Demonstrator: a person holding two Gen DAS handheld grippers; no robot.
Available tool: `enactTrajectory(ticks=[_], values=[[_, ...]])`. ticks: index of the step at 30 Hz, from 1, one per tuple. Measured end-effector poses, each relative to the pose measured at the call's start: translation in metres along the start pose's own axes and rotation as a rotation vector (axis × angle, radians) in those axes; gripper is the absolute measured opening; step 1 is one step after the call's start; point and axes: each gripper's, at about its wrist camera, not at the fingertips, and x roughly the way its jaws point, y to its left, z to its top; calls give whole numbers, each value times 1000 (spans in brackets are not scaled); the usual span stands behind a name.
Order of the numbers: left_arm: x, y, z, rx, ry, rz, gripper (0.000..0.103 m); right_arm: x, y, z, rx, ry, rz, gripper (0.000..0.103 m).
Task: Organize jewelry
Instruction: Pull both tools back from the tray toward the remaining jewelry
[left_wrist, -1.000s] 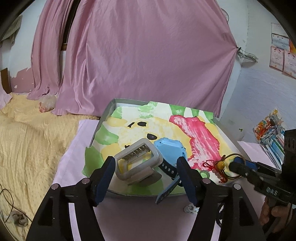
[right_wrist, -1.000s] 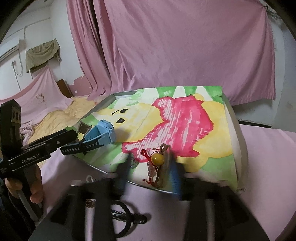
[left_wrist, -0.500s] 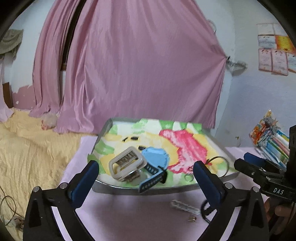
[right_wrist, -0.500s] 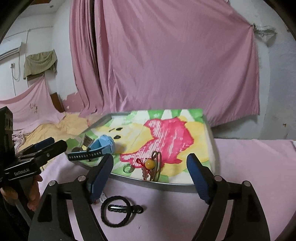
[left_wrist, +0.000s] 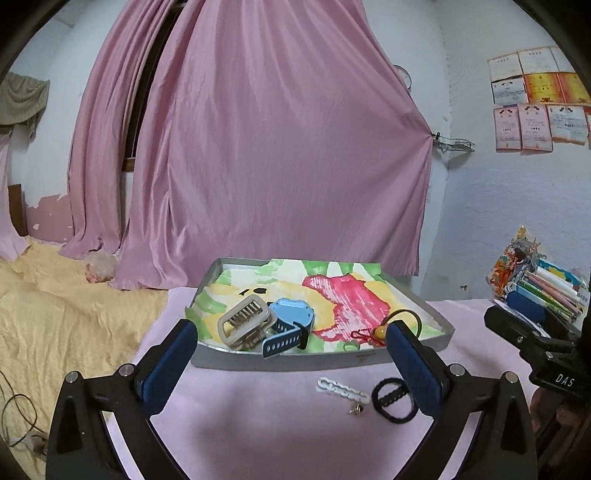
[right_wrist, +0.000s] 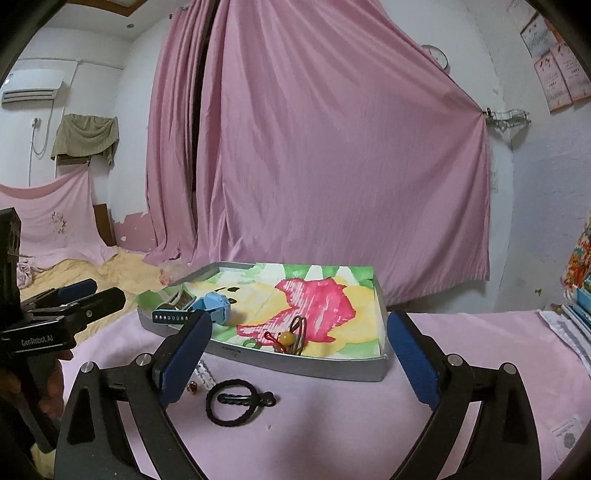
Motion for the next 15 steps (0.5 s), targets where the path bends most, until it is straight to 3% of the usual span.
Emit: enactTrajectory(ticks=[8, 15], values=[[-11, 2, -15, 22, 45, 13, 102, -11, 3, -7, -47, 21, 7, 94], [-9, 0, -26, 35, 108, 11, 102, -8, 2, -14, -79, 126, 41, 94]])
